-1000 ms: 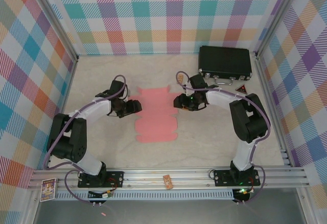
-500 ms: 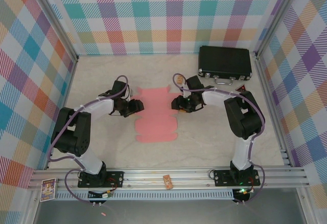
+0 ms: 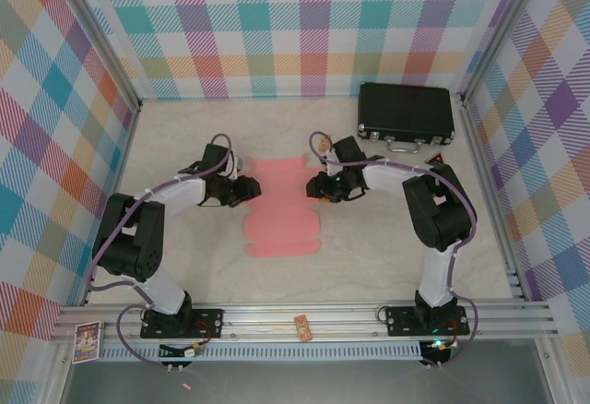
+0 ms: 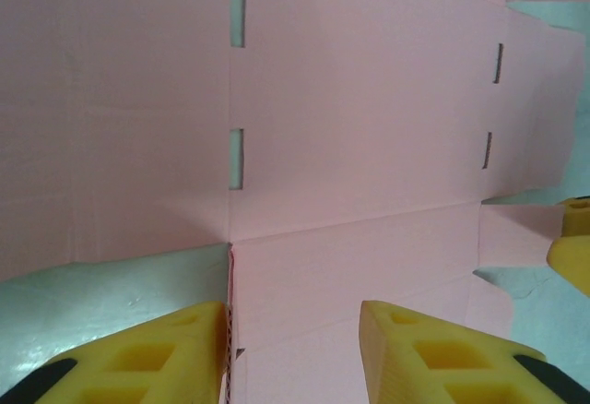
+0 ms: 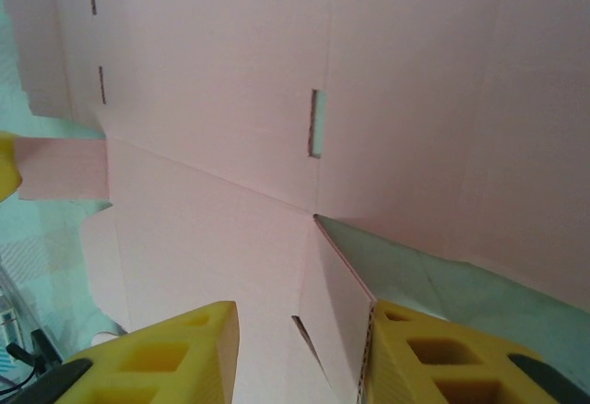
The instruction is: Fold the paper box
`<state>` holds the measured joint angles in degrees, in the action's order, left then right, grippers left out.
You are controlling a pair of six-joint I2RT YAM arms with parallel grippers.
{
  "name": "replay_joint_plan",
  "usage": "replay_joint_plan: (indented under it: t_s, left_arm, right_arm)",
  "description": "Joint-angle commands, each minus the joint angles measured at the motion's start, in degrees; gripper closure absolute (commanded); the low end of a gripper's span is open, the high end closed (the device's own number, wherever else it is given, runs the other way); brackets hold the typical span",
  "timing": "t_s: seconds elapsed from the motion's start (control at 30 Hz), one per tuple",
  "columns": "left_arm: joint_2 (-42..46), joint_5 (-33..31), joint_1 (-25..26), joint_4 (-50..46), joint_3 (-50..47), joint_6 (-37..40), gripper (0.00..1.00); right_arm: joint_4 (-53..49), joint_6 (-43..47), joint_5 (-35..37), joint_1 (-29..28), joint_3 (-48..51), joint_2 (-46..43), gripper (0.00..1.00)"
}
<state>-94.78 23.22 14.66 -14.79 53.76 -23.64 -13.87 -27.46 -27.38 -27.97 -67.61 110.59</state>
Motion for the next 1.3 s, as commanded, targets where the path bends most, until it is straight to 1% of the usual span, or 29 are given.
replay_joint_plan:
  t_s: [0.0, 0.2, 0.43, 0.8, 0.97, 1.03, 1.27]
  left_arm:
    - [-0.97, 1.91, 0.94, 0.91, 0.63, -0.70, 0.58]
    - [-1.96, 3.02, 1.36, 2.34, 0.83, -1.22, 0.58]
    - [-2.79, 3.06, 1.70, 2.54, 1.04, -1.34, 0.58]
    - [-3.81, 2.14, 1.78, 2.09, 1.11, -0.71, 0.58]
    - [-3.42, -1.00, 2.17, -0.63, 2.19, 1.28, 0.58]
    - [-2.79, -2.86, 2.48, -4.17, 2.71, 2.15, 0.58]
    - [-1.30, -9.55, 3.60, -9.57, 4.75, 5.13, 0.60]
  right_arm:
    - [1.16, 0.12, -2.57, -0.67, -1.88, 0.05, 0.61]
    - [1.12, 0.66, -4.52, -1.87, -3.71, 1.08, 0.61]
    - [0.01, 0.75, -4.41, -3.10, -6.07, 3.30, 0.56]
    - [-0.61, 0.04, -3.88, -3.72, -7.97, 6.17, 0.56]
    - [-1.10, -0.13, -2.26, -3.76, -7.64, 5.64, 0.56]
    - [-1.25, -0.13, -1.13, -3.76, -7.24, 4.72, 0.56]
    - [-3.65, 0.48, 6.84, -3.72, -5.96, 0.66, 0.57]
